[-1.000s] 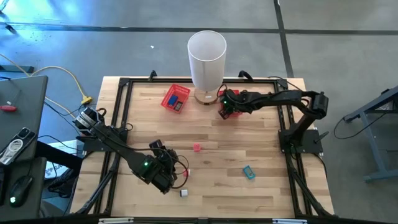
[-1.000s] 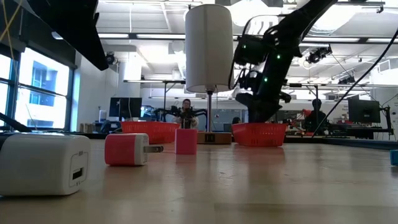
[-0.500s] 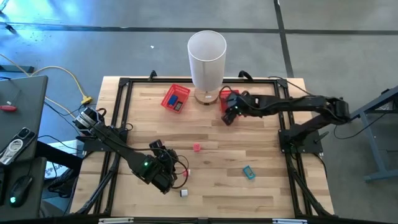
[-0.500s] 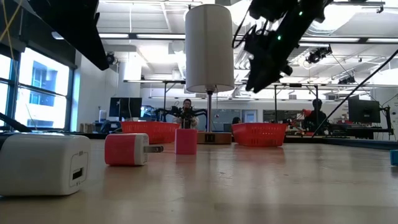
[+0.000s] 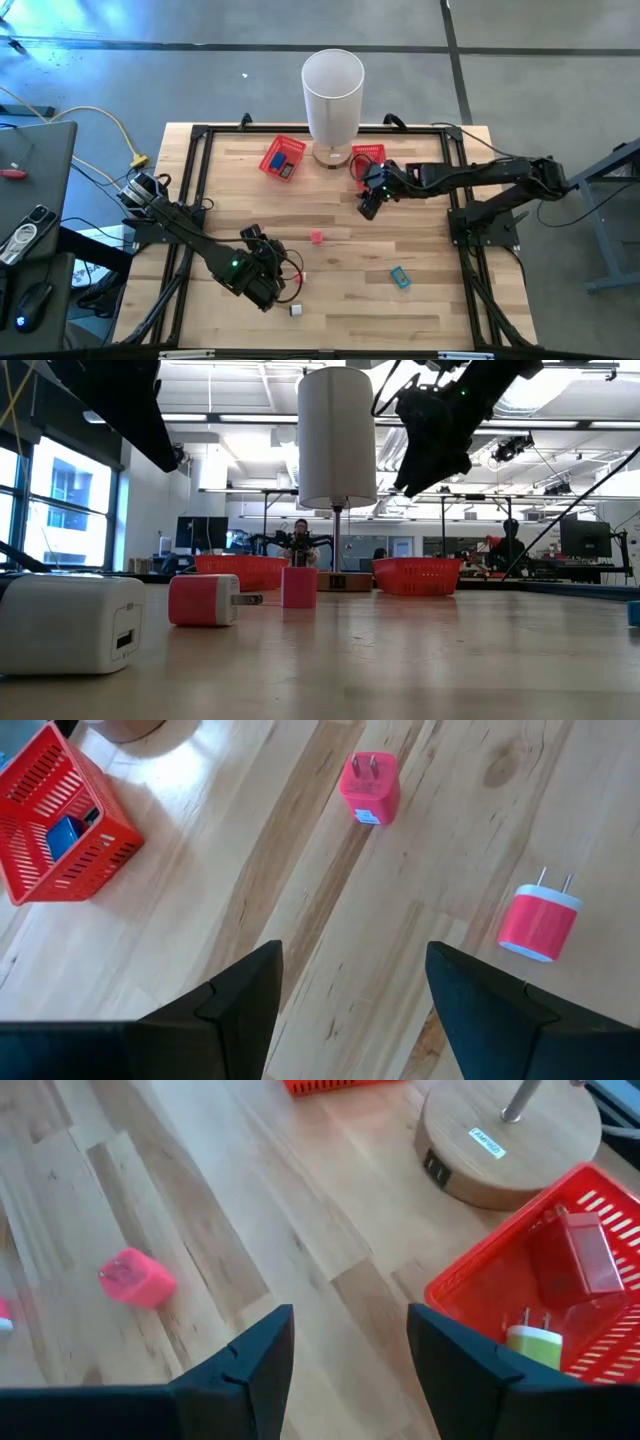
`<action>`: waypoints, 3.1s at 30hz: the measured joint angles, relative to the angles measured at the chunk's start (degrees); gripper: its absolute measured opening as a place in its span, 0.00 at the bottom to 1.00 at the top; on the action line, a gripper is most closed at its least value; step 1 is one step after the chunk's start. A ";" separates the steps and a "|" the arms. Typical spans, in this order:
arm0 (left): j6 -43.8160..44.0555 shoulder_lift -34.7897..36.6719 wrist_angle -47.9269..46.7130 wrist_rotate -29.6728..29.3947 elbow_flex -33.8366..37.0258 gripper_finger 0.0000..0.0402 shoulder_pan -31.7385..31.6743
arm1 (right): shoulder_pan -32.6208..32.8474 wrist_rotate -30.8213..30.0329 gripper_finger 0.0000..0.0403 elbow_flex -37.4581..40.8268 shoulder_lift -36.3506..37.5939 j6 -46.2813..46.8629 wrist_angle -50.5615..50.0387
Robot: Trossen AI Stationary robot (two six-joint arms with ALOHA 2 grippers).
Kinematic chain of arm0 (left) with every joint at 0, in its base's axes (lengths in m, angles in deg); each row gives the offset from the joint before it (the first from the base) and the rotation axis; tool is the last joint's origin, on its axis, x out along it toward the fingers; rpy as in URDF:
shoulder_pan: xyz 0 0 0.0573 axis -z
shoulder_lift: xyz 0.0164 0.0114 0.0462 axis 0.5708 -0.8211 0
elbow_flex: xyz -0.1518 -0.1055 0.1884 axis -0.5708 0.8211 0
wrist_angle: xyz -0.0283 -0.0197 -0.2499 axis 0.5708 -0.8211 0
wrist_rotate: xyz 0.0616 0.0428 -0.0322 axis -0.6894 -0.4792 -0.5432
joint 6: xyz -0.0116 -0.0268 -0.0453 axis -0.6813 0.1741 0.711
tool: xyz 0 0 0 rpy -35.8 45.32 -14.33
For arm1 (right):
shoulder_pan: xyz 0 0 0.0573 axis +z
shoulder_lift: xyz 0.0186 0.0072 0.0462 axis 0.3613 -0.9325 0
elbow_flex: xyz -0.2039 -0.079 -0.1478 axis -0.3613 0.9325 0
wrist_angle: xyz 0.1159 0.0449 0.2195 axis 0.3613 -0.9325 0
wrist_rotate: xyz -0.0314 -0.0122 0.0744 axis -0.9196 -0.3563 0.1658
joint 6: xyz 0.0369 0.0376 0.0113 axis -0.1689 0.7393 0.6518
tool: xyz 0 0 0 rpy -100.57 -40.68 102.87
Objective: Sort adapters and digital timers
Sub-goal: Put the light blue digital timer into the left red bin
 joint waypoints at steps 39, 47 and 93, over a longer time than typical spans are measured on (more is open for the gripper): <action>-0.04 0.00 -0.01 -0.81 0.02 0.59 0.00 | 0.27 2.67 0.62 0.02 -0.26 0.63 1.51; -0.02 0.00 -0.01 -0.83 0.02 0.59 0.00 | 0.27 2.63 0.66 0.02 -0.28 -0.31 1.53; -1.49 0.00 0.28 -2.35 0.09 0.59 -0.95 | 54.37 -42.62 0.85 3.33 2.45 32.17 -20.60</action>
